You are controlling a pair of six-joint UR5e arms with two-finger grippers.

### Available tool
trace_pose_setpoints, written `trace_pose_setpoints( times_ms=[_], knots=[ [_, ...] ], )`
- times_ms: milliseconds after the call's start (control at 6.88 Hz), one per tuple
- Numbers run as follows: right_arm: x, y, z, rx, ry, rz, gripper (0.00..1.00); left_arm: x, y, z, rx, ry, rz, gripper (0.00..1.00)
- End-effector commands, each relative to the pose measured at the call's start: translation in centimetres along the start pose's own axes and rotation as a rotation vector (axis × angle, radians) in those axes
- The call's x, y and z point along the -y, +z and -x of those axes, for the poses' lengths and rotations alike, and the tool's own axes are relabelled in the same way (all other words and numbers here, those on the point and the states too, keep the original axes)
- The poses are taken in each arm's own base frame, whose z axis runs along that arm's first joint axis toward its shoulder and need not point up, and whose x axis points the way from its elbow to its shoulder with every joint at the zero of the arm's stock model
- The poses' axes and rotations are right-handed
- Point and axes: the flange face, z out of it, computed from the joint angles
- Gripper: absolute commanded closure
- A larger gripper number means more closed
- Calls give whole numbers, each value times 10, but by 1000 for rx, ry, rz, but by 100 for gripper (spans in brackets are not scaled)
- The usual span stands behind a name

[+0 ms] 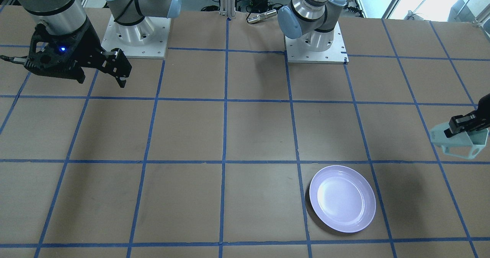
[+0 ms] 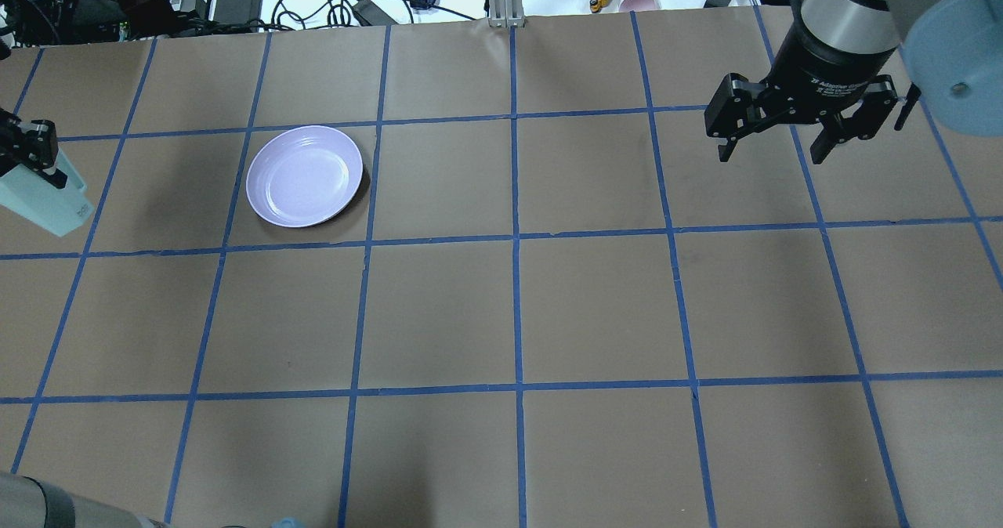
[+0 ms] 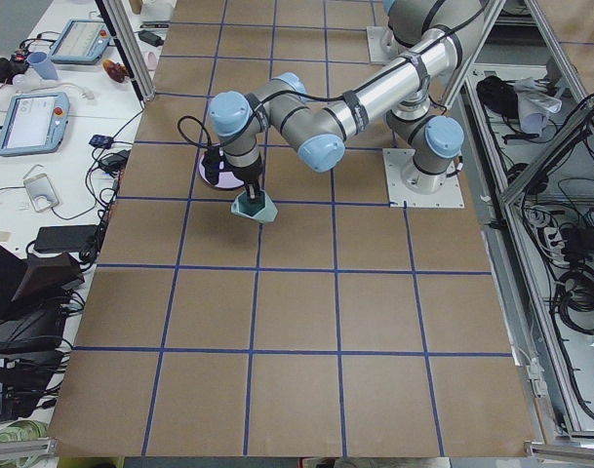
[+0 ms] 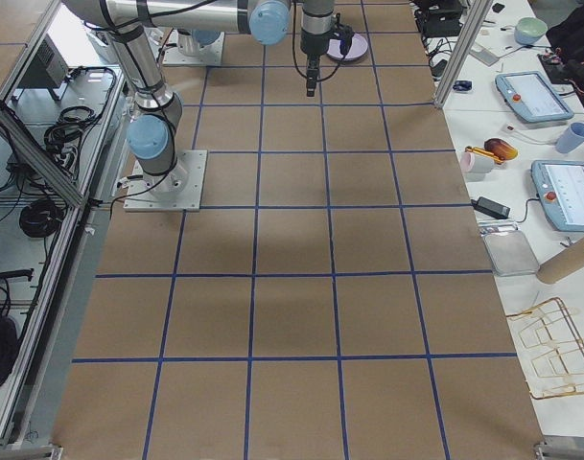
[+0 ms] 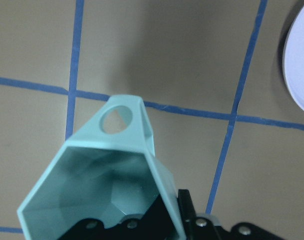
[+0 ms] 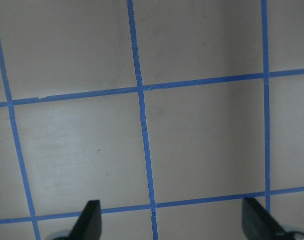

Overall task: Flip cup and place on plate
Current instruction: 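Lift the mug and rotate it upright with the left gripper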

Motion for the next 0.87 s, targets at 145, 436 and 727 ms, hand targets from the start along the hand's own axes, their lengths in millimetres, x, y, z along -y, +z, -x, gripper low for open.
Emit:
trace_pose_setpoints(
  times_ms=[145,436,727],
  knots=[
    [0,0,0,0,0,0,0,23,-18,-113,67,61,-129,100],
    [0,0,0,0,0,0,0,28,-11,-164,59,31,-155,100],
    [0,0,0,0,0,0,0,29,11,-203,91,86,-203,100]
  ],
)
